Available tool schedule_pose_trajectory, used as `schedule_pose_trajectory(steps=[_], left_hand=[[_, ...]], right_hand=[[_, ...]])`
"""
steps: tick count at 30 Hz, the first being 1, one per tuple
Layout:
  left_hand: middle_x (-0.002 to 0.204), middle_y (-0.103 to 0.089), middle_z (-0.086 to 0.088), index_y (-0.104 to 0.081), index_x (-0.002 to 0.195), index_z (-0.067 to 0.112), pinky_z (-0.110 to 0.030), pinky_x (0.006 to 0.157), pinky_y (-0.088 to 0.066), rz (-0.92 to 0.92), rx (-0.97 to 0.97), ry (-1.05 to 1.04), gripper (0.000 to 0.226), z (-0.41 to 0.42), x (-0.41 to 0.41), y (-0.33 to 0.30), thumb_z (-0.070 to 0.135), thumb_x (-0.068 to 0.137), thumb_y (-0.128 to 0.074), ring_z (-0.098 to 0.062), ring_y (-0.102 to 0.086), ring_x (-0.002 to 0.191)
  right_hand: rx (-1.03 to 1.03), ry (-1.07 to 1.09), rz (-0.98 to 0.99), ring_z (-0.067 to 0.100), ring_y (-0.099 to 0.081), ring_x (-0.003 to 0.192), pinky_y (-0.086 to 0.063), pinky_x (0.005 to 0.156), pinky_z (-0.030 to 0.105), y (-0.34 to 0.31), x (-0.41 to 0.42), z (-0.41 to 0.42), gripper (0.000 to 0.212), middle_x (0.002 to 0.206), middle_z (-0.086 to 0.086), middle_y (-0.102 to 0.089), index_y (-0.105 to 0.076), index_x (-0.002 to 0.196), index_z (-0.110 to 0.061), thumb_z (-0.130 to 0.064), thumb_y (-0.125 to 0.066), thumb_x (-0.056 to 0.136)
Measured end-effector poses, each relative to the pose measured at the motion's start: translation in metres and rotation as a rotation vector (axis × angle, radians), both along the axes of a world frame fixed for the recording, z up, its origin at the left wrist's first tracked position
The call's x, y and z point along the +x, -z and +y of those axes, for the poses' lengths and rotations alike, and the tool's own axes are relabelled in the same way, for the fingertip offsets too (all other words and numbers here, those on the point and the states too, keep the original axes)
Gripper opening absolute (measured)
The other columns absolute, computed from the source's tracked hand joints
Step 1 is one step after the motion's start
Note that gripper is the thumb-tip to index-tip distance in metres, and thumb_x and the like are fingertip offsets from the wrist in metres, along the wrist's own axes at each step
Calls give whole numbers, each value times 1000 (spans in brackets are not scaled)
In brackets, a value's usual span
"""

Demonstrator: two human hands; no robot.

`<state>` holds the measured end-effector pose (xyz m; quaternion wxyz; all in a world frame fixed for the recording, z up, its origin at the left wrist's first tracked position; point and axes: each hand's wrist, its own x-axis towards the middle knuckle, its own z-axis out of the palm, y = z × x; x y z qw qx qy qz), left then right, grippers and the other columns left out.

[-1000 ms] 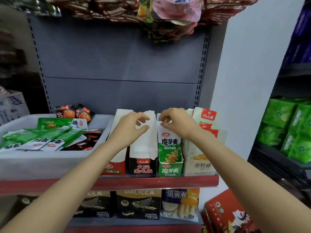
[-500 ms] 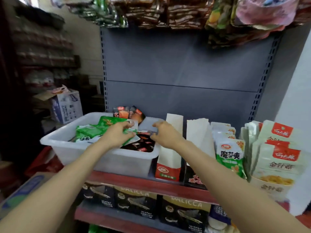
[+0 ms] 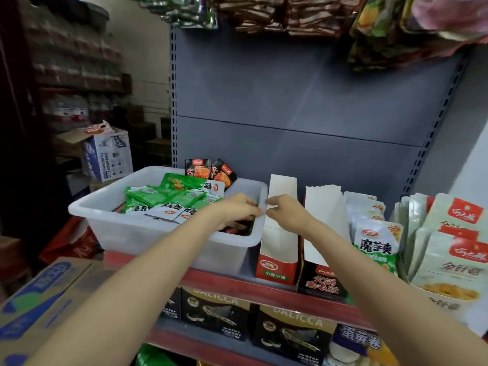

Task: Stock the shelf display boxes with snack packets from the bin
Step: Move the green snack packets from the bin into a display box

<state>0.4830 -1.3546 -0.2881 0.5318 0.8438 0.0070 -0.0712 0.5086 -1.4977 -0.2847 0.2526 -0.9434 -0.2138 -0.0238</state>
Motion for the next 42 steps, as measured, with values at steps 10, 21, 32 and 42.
schedule_pose_trajectory(steps=[10, 21, 32, 42], left_hand=[[112, -64, -12, -60, 115, 1, -17, 60, -48, -307, -215, -270, 43, -12, -7, -2, -17, 76, -61, -15, -58, 92], [93, -72, 6, -72, 99, 14, -7, 84, -45, -882, 214, -32, 37, -30, -45, -23, -12, 77, -57, -2, -65, 91], [118, -55, -13, -53, 116, 16, -37, 98, -38, -474, -49, -366, 30, -118, -39, -34, 19, 87, -60, -31, -47, 120], [108, -65, -14, -36, 125, 13, -38, 72, -58, -385, -429, -34, 61, -175, -48, -34, -8, 79, -68, -25, -66, 92]], right_hand=[[266, -22, 192, 31, -50, 121, -45, 102, 43, 3, -6, -8, 38, 138, 20, -46, -50, 130, 2, 4, -45, 92], [1078, -21, 364, 36, -66, 98, -58, 78, 27, -41, -46, -44, 23, 112, 32, -60, -59, 98, 6, -15, -49, 97], [1110, 231, 50, 24, -62, 90, -56, 63, 14, -45, -80, -130, 40, 108, 19, -61, -51, 124, 10, 13, -58, 84], [258, 235, -330, 20, -60, 101, -44, 86, 23, -54, -93, -181, 56, 112, 7, -60, -51, 130, -7, -3, -71, 78]])
